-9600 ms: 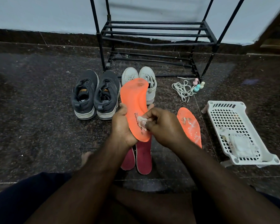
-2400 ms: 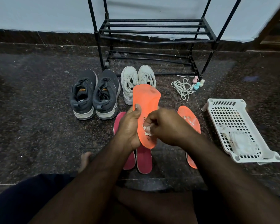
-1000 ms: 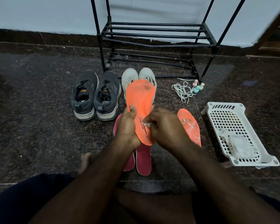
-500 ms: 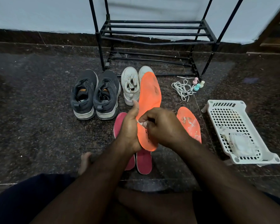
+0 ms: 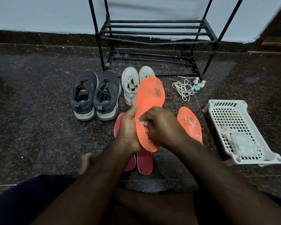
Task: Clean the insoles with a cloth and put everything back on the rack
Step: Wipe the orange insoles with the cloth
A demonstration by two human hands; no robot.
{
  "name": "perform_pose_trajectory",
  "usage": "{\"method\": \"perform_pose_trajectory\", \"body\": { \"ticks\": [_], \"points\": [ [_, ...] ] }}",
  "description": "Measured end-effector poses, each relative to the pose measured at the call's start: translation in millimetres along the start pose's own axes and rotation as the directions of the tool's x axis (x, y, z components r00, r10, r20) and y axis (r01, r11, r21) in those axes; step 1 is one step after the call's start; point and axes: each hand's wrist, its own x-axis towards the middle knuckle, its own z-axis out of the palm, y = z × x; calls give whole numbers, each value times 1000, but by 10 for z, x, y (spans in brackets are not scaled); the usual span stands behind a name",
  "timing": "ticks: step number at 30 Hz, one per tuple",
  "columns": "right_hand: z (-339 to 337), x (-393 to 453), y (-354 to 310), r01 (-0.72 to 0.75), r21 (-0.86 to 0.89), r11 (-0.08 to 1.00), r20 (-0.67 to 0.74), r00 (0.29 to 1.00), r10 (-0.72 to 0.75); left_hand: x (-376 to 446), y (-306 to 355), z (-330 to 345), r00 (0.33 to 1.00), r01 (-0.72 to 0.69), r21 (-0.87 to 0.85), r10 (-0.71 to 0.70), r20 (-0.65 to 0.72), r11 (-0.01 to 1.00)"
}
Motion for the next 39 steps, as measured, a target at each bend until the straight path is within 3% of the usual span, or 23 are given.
{"method": "perform_pose_trajectory", "body": {
  "ticks": [3,5,7,8,12,15,17,20,28,30,33,36,39],
  "points": [
    [-81,-30,-40,-69,122,990,160,986,49,20,-6,-10,999,10,24,-8,-53,1000],
    [-143,-20,2,-114,212,970,62,993,103,5,-5,3,998,28,-8,-29,-57,1000],
    [-146,6,43,-97,159,983,-106,988,115,7,-12,4,998,11,-8,-12,-59,1000],
    [-118,11,35,-90,115,989,-120,987,104,10,-22,3,999,0,-12,-1,-51,1000],
    [-22,-20,-78,-47,9,999,46,998,46,27,-6,35,998,7,47,-4,-56,999],
    [-91,-53,-81,-78,74,994,150,987,66,38,39,41,997,39,75,-34,-62,996],
    [-140,-68,-64,-113,163,980,111,989,95,34,63,37,998,39,59,-37,-47,997],
    [-125,-42,-11,-110,94,990,-71,991,116,26,73,14,999,34,9,-34,13,999],
    [-88,-126,-35,-110,131,985,121,988,94,71,120,-10,998,-11,-7,11,-56,1000],
    [-106,-144,-8,-101,172,980,75,993,89,53,121,11,999,-2,-19,1,-52,1000],
    [-92,-114,42,-76,65,995,-85,993,81,57,130,6,999,33,-36,-33,-8,999],
    [-5,-145,-9,-77,-16,997,-6,997,76,56,145,3,1000,24,-43,-25,-14,999],
    [11,-189,-57,-64,31,997,64,996,62,27,157,38,999,-23,-46,21,-46,999]
  ]
}}
